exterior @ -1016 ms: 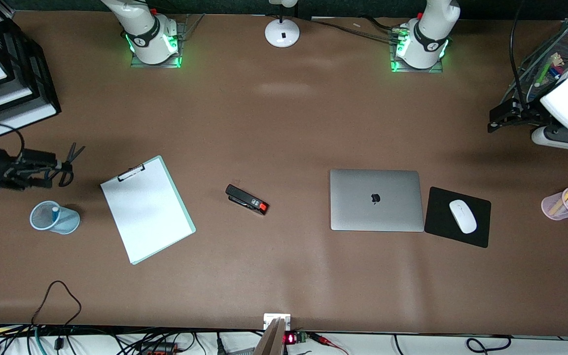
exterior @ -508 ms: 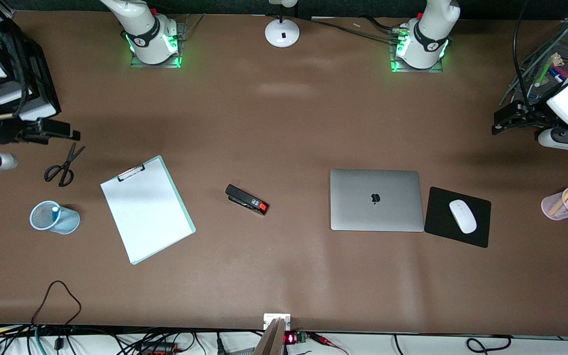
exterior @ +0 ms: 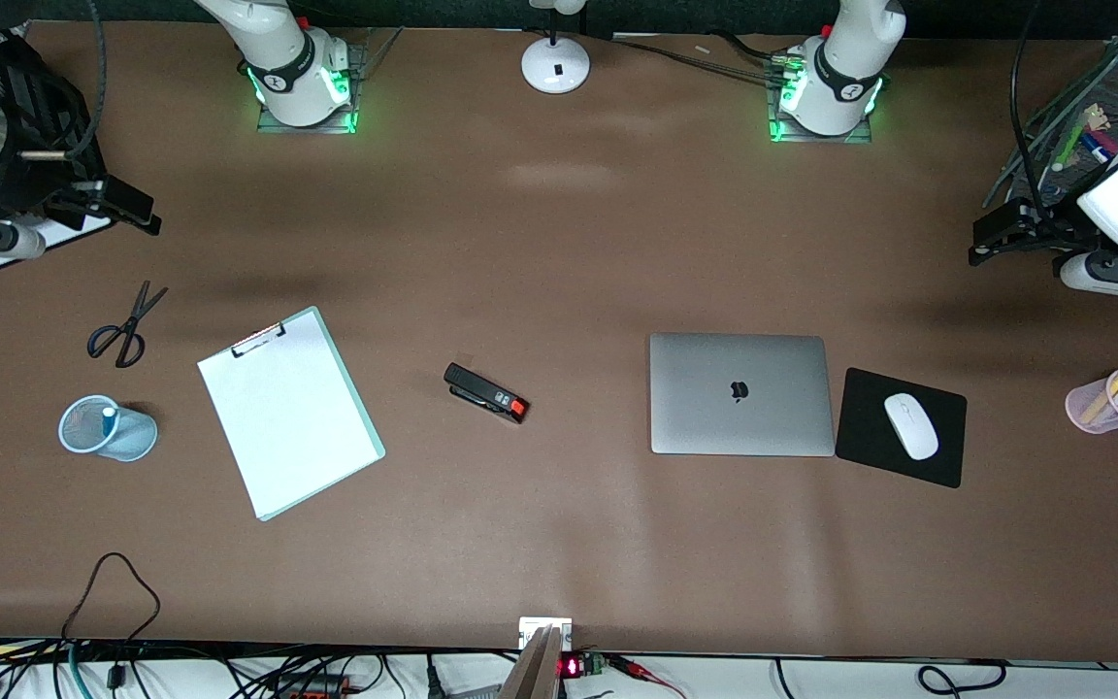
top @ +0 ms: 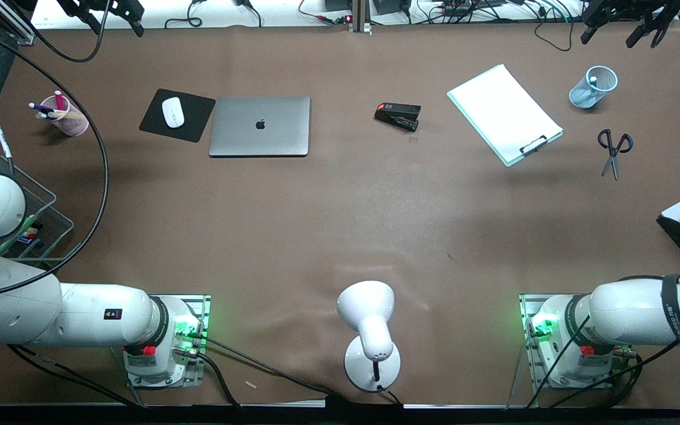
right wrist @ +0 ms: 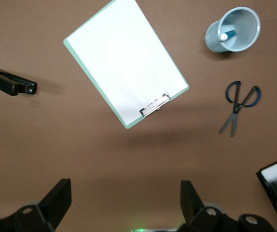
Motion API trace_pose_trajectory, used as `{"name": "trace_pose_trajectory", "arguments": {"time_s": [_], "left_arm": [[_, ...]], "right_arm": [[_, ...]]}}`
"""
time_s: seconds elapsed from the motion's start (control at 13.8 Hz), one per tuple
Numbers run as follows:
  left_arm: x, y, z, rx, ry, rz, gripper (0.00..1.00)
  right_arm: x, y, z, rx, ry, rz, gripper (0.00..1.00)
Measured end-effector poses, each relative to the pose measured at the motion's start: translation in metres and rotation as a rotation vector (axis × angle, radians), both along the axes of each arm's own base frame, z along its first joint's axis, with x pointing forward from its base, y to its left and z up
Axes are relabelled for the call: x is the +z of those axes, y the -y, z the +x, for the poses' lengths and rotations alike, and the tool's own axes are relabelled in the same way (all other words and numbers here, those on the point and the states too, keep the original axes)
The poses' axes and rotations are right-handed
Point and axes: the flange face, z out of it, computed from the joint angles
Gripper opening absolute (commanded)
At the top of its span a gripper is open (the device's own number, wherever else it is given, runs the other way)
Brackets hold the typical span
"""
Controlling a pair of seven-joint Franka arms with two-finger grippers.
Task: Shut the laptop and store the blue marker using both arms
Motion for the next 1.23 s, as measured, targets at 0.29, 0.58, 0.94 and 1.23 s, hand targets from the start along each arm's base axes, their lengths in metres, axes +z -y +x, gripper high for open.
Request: {"name": "trace_pose_trajectory", "arguments": {"time_s": [0.29,0.58,0.94,1.23], "left_arm": [[0.0,-0.001,0.0,0.001,0.0,0.0,1.0],[0.0,0.0,0.0,0.001,0.0,0.0,1.0],[0.0,-0.001,0.0,0.0,-0.002,0.005,1.0],[0.0,0.0,0.0,-0.002,-0.002,0.012,1.0]], "right_arm": [[0.014,-0.02,-0.012,0.0,0.032,-0.044,1.0],[0.033,-0.012,-0.014,-0.014,0.079,-0.04,1.0],[0.041,-0.004,-0.01,-0.029,0.102,-0.037,1.0],[0.041,-0.006,-0.009,0.003,0.106,-0.031,1.0]]}}
